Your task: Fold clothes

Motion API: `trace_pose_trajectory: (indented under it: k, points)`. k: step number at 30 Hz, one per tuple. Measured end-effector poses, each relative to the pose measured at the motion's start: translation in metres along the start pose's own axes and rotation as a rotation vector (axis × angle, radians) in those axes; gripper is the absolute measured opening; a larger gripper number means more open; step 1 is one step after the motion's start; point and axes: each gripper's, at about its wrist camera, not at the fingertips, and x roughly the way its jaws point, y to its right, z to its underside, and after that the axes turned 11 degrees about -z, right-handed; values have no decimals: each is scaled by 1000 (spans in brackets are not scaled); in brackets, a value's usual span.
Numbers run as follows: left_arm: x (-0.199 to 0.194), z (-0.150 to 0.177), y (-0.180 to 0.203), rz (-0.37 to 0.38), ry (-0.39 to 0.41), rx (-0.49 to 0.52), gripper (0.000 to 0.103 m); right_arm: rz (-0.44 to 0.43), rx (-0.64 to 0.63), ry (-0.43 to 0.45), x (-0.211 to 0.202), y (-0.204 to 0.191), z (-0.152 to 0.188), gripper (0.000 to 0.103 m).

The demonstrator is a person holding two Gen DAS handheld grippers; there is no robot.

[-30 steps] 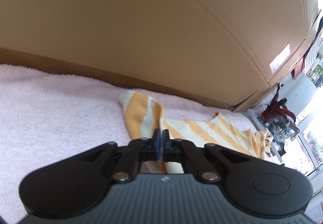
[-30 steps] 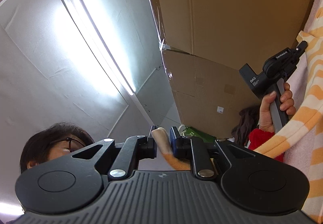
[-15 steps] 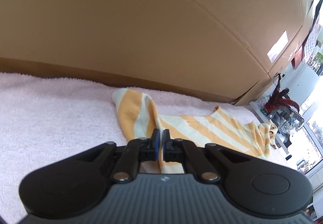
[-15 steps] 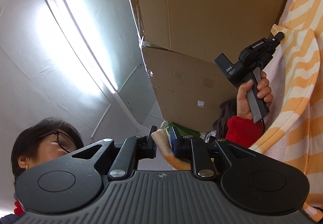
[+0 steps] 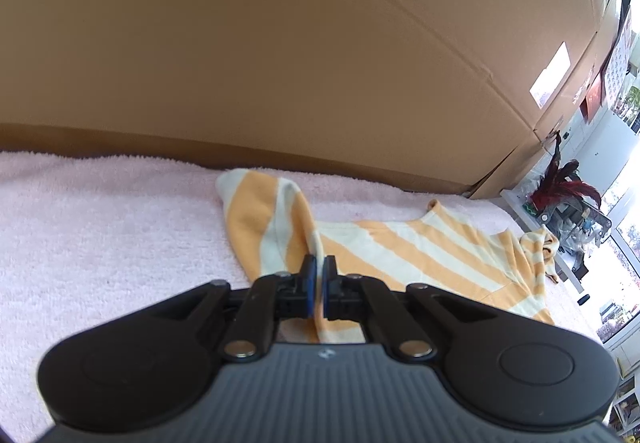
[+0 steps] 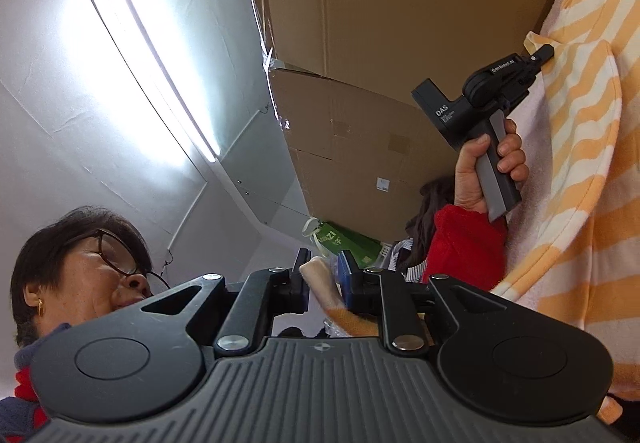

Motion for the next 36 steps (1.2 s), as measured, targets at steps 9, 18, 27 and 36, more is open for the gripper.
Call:
trace_pose_trajectory:
  k: [9,18,27,36]
  points:
    - [1,2,5,-17,4,27,0,46,11,-58,4,4,12,21]
    - [3,2,9,-27,9,44,0,45,25,-115,4,13,21,21]
    - [3,3,11,-38,13,64,1,125,30,-172,-6,30,29,23]
    - [2,4,11,-43,15,69,4,257,42,-267,-9,45,42,39]
